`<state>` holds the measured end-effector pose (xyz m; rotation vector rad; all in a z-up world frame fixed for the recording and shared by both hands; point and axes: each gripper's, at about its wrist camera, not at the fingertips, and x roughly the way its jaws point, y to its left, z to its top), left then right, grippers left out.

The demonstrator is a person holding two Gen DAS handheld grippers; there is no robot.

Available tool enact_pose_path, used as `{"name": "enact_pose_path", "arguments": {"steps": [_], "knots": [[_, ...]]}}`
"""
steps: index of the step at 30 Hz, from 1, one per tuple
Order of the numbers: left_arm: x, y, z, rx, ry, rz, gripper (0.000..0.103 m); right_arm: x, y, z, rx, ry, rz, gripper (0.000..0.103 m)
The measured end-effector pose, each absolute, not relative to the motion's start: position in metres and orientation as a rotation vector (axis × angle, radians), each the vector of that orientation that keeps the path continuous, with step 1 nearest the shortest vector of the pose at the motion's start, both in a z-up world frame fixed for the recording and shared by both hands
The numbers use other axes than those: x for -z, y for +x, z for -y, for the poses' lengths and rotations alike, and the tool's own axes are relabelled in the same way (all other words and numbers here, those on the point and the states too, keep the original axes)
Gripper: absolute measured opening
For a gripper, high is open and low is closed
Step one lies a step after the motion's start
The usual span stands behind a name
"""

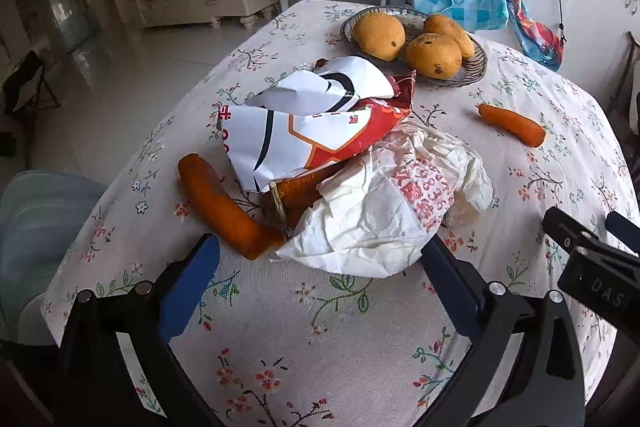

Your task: Collect trash

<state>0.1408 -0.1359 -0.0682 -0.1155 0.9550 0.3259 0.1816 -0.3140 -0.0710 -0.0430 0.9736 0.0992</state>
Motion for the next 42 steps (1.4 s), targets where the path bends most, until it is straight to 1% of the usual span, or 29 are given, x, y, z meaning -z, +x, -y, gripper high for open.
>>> {"name": "enact_pose_path", "arguments": {"steps": [11, 18, 19, 21, 22, 26, 32, 36, 42], "knots": [[0.066, 0.146, 0.142, -0.413, -0.128, -0.959, 0.097, 0.071, 0.183, 0.314, -0.099, -0.043, -0.974, 0.097], [0.065, 0.143, 0.134, -0.434, -0.191, -0.950, 0.096, 0.071, 0.183, 0.313, -0.099, -0.043, -0.974, 0.097], [0.066, 0.149, 0.145, -0.454, -0.112, -0.969, 0.097, 0.071, 0.183, 0.314, -0.099, -0.043, -0.974, 0.097], [0.062, 0.158, 0.169, -0.532, 0.060, -0.947, 0.096, 0.071, 0.183, 0.314, -0.099, -0.043, -0.973, 0.097], [0.062, 0.158, 0.171, -0.527, 0.069, -0.947, 0.096, 0.071, 0.183, 0.316, -0.091, -0.035, -0.972, 0.097], [0.062, 0.152, 0.149, -0.476, -0.070, -0.957, 0.097, 0.071, 0.183, 0.314, -0.085, -0.040, -0.974, 0.097], [0.064, 0.149, 0.144, -0.466, -0.084, -0.958, 0.097, 0.070, 0.183, 0.316, -0.088, -0.036, -0.974, 0.097], [0.067, 0.147, 0.133, -0.421, -0.171, -0.962, 0.097, 0.071, 0.183, 0.316, -0.088, -0.035, -0.974, 0.097], [0.070, 0.147, 0.137, -0.424, -0.163, -0.966, 0.097, 0.070, 0.183, 0.317, -0.088, -0.036, -0.973, 0.097]]}}
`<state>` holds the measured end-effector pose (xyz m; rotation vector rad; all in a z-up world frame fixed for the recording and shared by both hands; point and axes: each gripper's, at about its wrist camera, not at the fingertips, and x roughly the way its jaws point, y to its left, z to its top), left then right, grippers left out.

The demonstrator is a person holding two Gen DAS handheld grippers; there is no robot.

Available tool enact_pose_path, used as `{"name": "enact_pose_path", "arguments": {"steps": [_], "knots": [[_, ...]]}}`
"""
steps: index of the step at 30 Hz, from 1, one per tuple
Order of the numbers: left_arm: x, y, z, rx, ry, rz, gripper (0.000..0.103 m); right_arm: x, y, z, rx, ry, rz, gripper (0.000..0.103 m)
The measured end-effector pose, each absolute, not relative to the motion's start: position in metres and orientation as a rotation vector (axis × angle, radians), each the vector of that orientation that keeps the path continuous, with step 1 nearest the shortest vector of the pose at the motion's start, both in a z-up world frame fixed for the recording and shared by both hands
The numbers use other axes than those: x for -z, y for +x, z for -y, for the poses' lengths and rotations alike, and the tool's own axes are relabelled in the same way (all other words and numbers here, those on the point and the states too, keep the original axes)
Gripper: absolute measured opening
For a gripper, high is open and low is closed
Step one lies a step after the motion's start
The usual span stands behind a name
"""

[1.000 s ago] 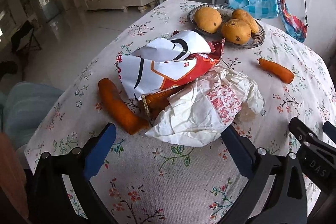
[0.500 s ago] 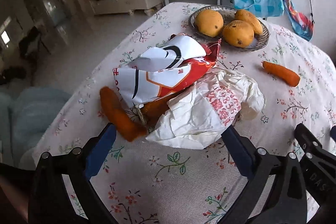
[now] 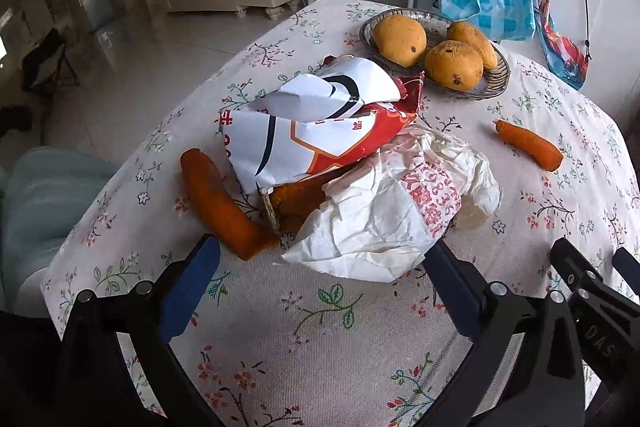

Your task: Collect trash

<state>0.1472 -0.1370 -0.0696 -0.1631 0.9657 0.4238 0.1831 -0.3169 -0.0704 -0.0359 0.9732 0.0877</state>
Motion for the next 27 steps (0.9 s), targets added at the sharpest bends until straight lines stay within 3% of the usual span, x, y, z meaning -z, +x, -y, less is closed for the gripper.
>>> {"name": "enact_pose_path", "arguments": {"steps": [27], "knots": [[0.0668, 0.1447, 0.1384, -0.243, -0.078, -1.009, 0.097, 0.0708, 0.1844, 0.3155, -0.087, -0.034, -0.972, 0.097]]}}
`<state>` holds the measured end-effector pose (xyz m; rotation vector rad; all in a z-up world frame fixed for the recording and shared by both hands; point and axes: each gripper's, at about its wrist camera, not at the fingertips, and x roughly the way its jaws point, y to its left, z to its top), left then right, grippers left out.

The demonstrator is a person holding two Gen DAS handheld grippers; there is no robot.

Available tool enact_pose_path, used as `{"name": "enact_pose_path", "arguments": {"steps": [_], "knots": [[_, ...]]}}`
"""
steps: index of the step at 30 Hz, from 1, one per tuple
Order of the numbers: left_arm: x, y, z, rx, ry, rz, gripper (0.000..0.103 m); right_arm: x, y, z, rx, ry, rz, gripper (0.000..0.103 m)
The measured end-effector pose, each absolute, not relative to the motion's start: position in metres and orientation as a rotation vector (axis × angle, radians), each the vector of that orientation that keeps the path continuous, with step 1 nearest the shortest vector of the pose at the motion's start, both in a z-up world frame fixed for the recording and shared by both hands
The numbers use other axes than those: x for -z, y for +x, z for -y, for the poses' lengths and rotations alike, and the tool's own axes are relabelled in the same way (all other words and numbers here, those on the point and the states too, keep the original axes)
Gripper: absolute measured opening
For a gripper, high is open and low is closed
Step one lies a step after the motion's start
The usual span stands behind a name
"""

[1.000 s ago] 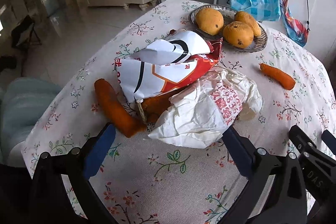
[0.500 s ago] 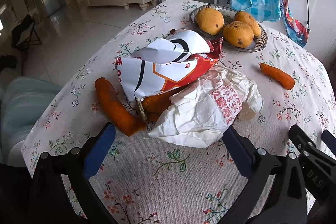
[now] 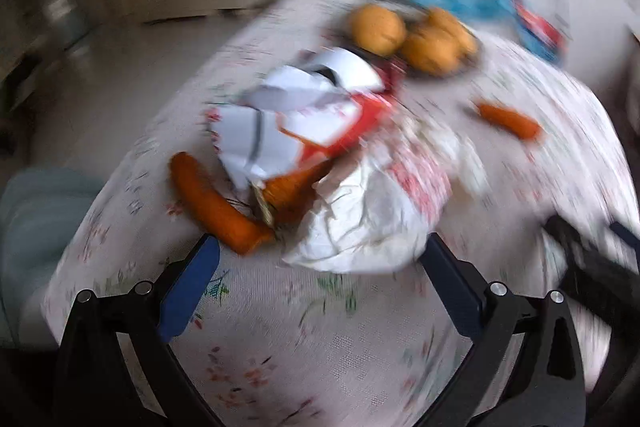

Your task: Collect trash

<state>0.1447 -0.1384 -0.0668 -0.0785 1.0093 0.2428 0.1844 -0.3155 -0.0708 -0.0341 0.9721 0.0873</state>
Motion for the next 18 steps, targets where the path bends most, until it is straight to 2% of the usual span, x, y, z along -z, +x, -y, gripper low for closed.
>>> {"name": "enact_pose_path", "arguments": {"steps": [5, 12, 18], "knots": [[0.063, 0.122, 0.125, -0.049, 0.060, -1.037, 0.097, 0.071, 0.185, 0.316, -0.073, -0.021, -0.972, 0.097], [0.009, 0.082, 0.073, -0.107, 0.033, -0.865, 0.097, 0.060, 0.162, 0.317, -0.152, 0.061, -1.032, 0.097], [0.001, 0.084, 0.043, -0.147, -0.051, -0.823, 0.097, 0.022, 0.121, 0.294, -0.290, 0.037, -0.890, 0.097]]}}
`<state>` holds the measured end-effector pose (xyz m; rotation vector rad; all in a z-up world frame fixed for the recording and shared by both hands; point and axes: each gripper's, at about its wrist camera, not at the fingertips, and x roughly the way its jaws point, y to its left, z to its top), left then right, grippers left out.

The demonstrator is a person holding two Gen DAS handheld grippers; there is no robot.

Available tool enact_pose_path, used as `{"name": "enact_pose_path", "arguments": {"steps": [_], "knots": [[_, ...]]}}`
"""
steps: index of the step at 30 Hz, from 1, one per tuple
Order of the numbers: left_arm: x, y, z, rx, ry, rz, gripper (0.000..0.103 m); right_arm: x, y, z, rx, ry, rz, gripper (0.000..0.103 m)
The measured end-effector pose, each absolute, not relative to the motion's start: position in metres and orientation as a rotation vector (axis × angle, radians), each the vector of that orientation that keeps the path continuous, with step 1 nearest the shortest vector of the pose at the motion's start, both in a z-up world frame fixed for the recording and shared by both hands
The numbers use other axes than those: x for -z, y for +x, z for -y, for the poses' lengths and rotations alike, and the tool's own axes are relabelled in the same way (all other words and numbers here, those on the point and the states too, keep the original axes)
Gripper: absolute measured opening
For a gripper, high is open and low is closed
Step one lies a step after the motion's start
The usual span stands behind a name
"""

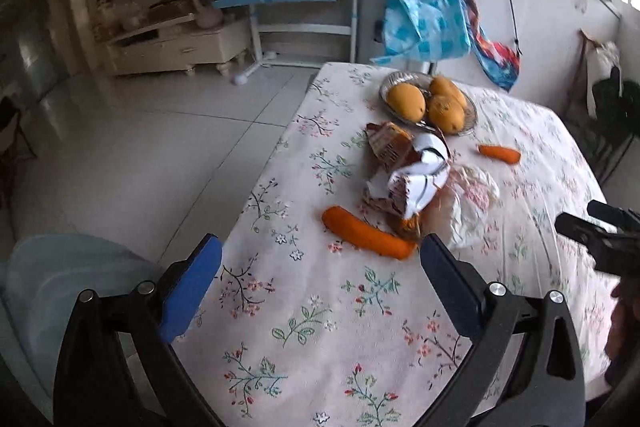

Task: Collect trash
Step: 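Grasp the white plastic bag with the right tool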

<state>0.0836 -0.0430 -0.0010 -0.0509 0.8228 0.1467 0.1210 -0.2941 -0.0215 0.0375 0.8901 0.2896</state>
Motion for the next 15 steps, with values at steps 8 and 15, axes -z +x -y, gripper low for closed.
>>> {"name": "enact_pose_path", "arguments": {"steps": [8, 15], "knots": [[0.022, 0.099, 0.029, -0.164, -0.137, -0.883, 0.086, 0.023, 0.133, 0.260, -0.377, 0.073, -0.886, 0.096], [0.029, 0.106, 0.035, -0.179, -0.136, -0.889, 0.086, 0.046, 0.159, 0.232, -0.429, 0.115, -0.959, 0.077]]}}
